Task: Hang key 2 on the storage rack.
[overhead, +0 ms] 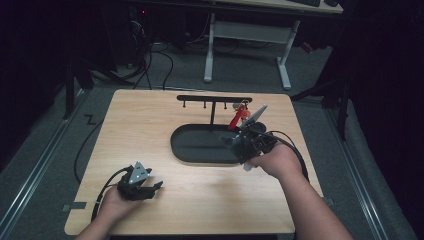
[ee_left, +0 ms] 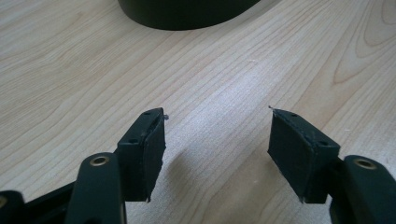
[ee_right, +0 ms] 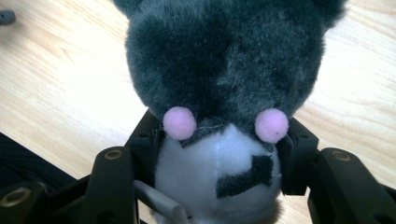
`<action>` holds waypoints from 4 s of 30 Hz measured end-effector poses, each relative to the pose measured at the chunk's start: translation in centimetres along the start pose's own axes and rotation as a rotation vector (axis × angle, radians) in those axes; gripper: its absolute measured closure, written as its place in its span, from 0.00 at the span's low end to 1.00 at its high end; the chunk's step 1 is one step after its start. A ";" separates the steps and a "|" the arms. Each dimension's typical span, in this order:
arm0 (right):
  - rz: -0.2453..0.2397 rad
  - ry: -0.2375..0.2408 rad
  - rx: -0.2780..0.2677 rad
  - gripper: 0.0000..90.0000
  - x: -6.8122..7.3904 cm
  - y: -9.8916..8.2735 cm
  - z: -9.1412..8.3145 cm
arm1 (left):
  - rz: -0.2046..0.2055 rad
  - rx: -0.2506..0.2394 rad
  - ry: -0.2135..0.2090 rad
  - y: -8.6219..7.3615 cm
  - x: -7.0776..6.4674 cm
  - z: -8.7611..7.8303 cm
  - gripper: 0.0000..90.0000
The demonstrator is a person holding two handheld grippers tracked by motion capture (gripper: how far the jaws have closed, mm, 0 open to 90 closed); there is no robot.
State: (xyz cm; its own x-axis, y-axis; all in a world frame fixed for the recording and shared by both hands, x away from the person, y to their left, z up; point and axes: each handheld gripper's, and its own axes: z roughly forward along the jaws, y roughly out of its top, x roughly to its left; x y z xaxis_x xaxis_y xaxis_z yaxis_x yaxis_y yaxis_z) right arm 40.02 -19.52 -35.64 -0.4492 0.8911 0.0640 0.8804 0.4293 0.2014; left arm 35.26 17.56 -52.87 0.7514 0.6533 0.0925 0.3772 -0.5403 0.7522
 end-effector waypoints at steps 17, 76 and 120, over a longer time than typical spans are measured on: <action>-0.001 0.008 -0.012 0.51 -0.2 3.6 -1.5 | 0.003 0.003 -0.003 -0.1 0.0 0.0 0.40; 0.049 -0.058 -0.016 0.50 -1.8 7.4 3.8 | 0.006 0.016 -0.021 -0.2 -0.1 0.3 0.40; 0.044 -0.077 -0.200 0.33 -2.6 -0.5 6.4 | 0.036 0.000 -0.034 0.4 -0.9 0.4 0.40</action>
State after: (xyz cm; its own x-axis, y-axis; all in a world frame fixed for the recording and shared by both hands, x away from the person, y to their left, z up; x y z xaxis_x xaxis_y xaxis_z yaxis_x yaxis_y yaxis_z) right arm 41.71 -21.07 -42.16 -0.3918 0.9200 0.0038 0.8478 0.3594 0.3901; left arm 34.88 16.56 -52.93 0.7825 0.6150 0.0970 0.3495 -0.5628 0.7491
